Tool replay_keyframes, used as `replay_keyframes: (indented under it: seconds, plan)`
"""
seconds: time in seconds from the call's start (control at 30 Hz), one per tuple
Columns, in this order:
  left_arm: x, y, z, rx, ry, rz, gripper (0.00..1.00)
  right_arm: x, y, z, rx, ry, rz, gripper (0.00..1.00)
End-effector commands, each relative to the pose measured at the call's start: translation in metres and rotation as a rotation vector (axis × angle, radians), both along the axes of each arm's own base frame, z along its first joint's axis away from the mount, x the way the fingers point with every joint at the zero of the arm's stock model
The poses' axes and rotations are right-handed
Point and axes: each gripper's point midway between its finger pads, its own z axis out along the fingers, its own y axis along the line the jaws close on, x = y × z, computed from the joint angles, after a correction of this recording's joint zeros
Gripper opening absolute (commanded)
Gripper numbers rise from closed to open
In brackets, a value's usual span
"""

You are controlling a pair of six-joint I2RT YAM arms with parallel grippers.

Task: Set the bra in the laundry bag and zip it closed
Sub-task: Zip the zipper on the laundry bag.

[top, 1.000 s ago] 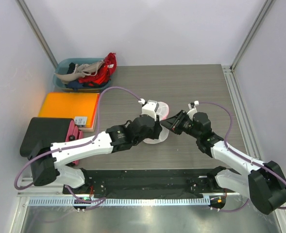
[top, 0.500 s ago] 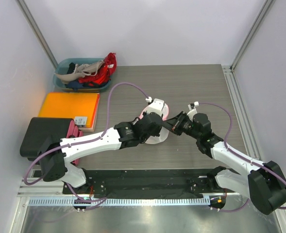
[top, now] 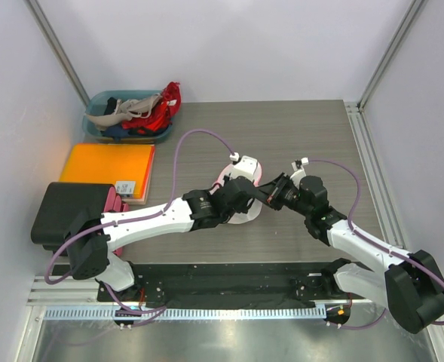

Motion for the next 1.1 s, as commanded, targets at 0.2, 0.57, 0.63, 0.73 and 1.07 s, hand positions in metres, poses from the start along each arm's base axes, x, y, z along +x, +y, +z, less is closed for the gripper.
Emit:
replay_keyframes:
  seconds: [0.2,0.57,0.63,0.73,1.07]
  plan:
    - [0.018,0.008,0.020,-0.014,-0.064,0.073,0.18,-0.002,0.003,0.024,0.043,-0.078,0.020,0.02]
    - [0.022,0.016,0.024,-0.033,-0.064,0.079,0.01,-0.006,0.002,0.019,0.028,-0.084,0.029,0.01]
    - [0.021,0.017,0.025,-0.045,-0.065,0.077,0.00,-0.006,0.001,0.016,0.020,-0.078,0.027,0.01]
    - [0.019,0.018,0.028,-0.063,-0.065,0.067,0.00,-0.007,0.001,0.012,0.022,-0.069,0.025,0.01]
    - [0.013,0.035,0.026,-0.048,-0.072,0.066,0.00,-0.010,0.000,0.012,0.010,-0.078,0.038,0.01]
